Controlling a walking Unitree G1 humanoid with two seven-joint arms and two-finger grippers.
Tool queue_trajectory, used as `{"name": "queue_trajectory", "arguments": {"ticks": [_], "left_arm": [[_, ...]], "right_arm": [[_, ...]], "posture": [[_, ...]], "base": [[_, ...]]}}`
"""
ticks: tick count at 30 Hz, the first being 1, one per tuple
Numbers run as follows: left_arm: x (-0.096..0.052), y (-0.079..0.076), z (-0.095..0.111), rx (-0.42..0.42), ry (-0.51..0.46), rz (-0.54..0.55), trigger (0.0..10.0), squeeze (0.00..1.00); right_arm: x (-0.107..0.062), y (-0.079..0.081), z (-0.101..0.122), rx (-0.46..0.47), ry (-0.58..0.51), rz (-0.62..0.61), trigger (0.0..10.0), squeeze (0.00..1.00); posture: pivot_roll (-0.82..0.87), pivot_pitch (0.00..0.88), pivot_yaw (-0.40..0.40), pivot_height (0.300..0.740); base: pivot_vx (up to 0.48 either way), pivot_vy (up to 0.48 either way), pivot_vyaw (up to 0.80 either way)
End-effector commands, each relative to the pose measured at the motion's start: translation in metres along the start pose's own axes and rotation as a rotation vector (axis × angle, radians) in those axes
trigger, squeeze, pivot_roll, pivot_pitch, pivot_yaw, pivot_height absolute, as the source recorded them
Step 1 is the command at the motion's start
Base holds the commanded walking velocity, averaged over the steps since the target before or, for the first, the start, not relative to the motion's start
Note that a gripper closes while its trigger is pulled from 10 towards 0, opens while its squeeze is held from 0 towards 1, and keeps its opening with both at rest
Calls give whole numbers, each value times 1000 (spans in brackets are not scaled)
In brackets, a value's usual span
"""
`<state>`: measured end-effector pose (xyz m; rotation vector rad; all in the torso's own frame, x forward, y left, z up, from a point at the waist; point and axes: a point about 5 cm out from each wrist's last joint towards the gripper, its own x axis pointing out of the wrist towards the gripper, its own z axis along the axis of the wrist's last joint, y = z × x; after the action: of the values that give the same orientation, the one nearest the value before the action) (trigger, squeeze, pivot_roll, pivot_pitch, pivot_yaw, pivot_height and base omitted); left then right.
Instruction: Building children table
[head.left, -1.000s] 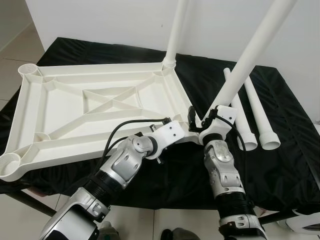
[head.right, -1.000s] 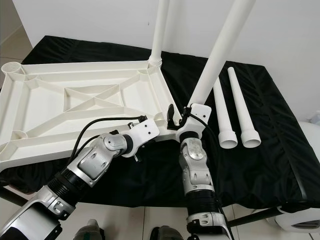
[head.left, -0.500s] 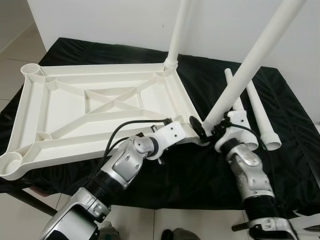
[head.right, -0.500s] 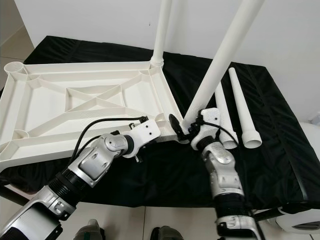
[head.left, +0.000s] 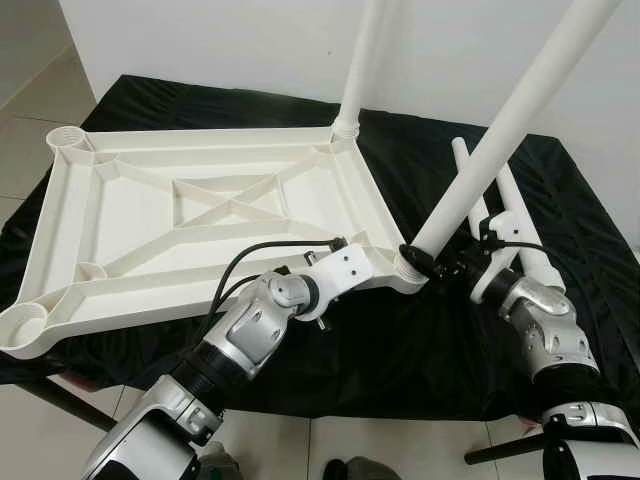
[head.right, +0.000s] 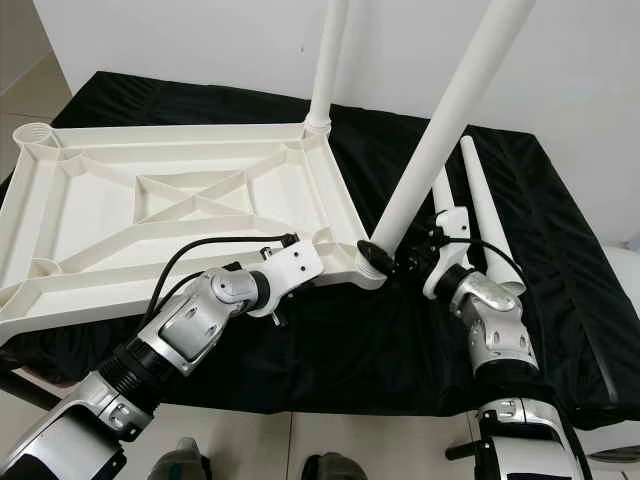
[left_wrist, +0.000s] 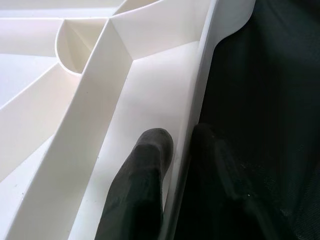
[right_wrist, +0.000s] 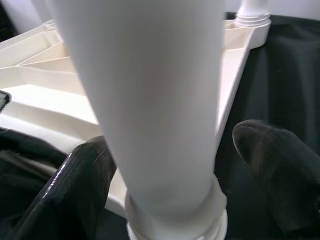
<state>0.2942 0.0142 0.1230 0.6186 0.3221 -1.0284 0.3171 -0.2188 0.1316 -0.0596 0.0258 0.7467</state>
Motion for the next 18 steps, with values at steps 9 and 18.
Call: {"name": "queue_trajectory", "arguments": {"ticks": [9, 18], "left_arm": [[4, -10, 10, 32, -35, -82, 10000, 0], [5, -13, 12, 41, -42, -92, 10000, 0]], "right_arm": [[4, -8, -2, -24, 0, 12, 10000, 0], [7, -10, -10, -4, 6, -37, 4431, 0]], "posture": [[34, 0, -68, 740], [34, 0, -68, 740]], "base": [[0, 0, 0], [0, 0, 0]]}}
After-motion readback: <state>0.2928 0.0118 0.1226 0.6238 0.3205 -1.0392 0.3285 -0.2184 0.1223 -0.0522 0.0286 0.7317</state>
